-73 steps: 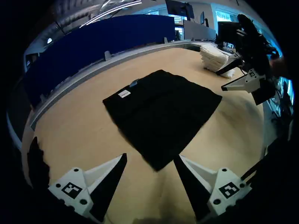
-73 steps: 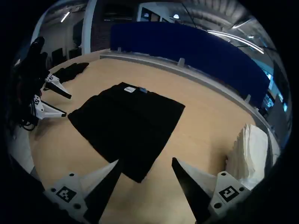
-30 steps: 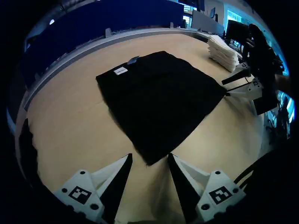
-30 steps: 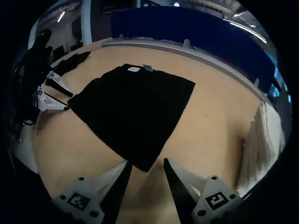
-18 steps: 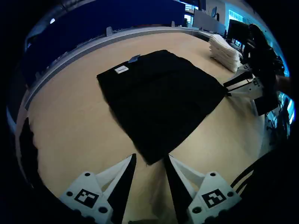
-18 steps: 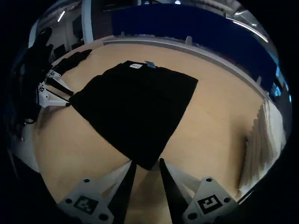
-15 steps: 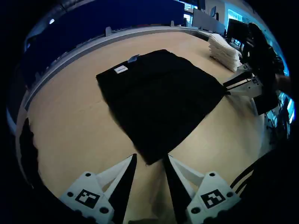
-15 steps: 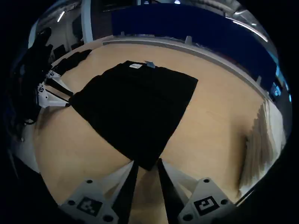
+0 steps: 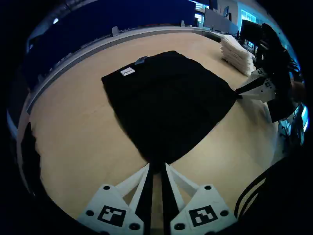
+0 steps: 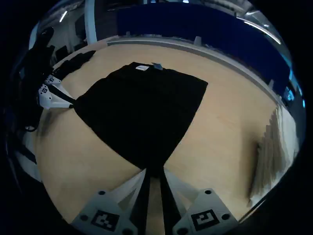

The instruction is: Fold towel

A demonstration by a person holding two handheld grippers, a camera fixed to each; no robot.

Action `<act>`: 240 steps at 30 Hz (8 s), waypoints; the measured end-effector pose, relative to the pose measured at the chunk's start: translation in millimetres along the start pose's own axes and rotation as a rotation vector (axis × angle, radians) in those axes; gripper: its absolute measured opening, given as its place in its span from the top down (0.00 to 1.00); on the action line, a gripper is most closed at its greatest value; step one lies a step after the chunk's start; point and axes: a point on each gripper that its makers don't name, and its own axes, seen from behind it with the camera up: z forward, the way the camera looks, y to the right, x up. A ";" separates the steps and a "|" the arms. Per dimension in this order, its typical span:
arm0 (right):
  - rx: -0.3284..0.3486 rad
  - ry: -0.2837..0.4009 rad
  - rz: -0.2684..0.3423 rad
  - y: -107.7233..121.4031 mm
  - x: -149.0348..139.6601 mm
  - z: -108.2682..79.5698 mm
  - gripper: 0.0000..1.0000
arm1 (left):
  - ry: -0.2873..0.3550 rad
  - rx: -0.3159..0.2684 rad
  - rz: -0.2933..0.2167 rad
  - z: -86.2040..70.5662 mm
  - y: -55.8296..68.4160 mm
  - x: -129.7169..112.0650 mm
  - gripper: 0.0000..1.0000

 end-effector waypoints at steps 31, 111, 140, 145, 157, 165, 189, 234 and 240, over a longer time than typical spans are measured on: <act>-0.003 0.081 -0.001 4.7 45.5 -42.0 0.86 | 0.082 -0.020 -0.098 -38.1 -3.1 40.2 0.91; -0.019 0.056 0.046 55.5 103.8 -42.0 0.86 | 0.191 0.027 -0.250 -48.1 -46.2 123.6 0.91; -0.089 -0.004 0.127 75.8 84.9 32.7 0.81 | 0.138 0.061 -0.271 31.5 -70.8 105.6 0.91; -0.105 -0.005 0.126 80.1 89.4 38.7 0.76 | 0.135 0.073 -0.265 36.8 -76.0 107.1 0.90; -0.140 0.024 0.145 90.3 105.4 41.9 0.55 | 0.145 0.111 -0.272 33.6 -93.4 113.6 0.71; -0.158 0.050 0.172 99.7 118.1 42.4 0.36 | 0.150 0.135 -0.284 23.9 -105.1 112.7 0.43; -0.159 0.104 0.179 86.0 123.4 2.0 0.10 | 0.178 0.143 -0.292 -11.3 -92.1 109.0 0.16; 0.024 -0.072 -0.118 39.5 50.7 2.4 0.23 | 0.231 0.346 -0.511 -146.5 -76.0 19.3 0.15; 0.032 -0.112 -0.126 44.5 39.6 12.5 0.44 | 0.227 0.357 -0.515 -154.3 -71.6 11.7 0.15</act>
